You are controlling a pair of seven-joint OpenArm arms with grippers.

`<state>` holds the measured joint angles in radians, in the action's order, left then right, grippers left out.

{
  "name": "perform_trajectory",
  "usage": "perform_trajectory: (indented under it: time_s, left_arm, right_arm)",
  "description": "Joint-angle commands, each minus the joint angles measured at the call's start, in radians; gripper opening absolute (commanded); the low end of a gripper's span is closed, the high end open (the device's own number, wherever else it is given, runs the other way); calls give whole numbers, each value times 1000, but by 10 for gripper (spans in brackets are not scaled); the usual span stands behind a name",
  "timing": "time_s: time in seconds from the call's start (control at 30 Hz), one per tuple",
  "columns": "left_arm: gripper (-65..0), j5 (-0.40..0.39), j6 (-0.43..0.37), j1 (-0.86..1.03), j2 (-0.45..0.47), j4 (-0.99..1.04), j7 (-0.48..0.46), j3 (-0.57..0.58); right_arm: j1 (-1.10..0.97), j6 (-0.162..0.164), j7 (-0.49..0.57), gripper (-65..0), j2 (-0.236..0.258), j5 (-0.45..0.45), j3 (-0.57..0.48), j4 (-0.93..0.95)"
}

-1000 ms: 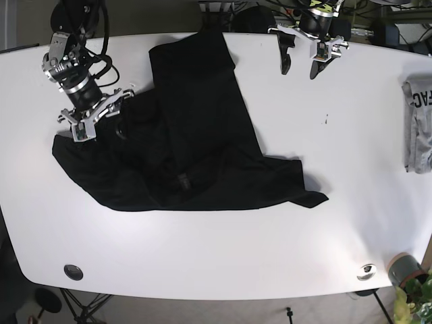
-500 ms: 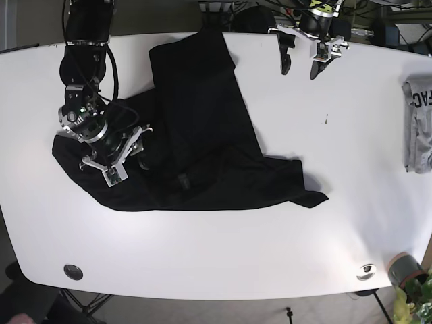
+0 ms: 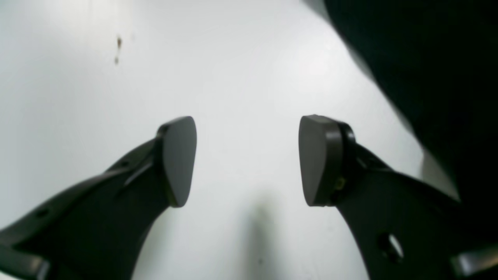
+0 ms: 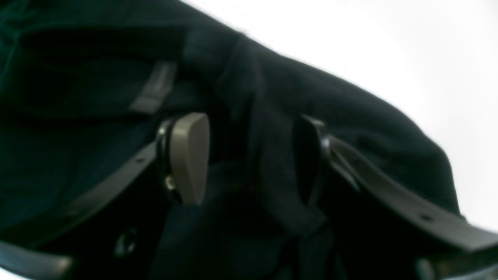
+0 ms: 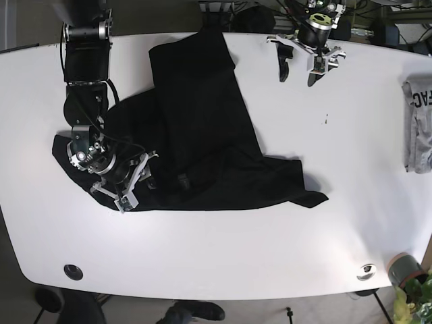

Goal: Fold the T-shirt properly
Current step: 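Lower the right gripper onto the black shirt's hem and grasp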

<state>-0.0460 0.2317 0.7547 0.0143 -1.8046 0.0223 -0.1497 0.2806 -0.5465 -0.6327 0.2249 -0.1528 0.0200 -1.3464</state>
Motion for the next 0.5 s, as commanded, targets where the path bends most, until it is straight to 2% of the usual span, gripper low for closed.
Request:
perform_trajectory:
  time_s: [0.0, 0.3, 0.47]
  left_arm:
    - [-271, -5, 2, 16, 2, -17, -18, -1]
    - [-271, -5, 2, -10, 2, -19, -18, -1]
    - [-271, -5, 2, -11, 2, -19, -17, -3]
  right_arm:
    - [50, 3, 26, -315, 11, -9, 2, 28]
    - [136, 3, 109, -315, 12, -11, -32, 230]
    - [142, 3, 138, -315, 5, -17, -64, 267]
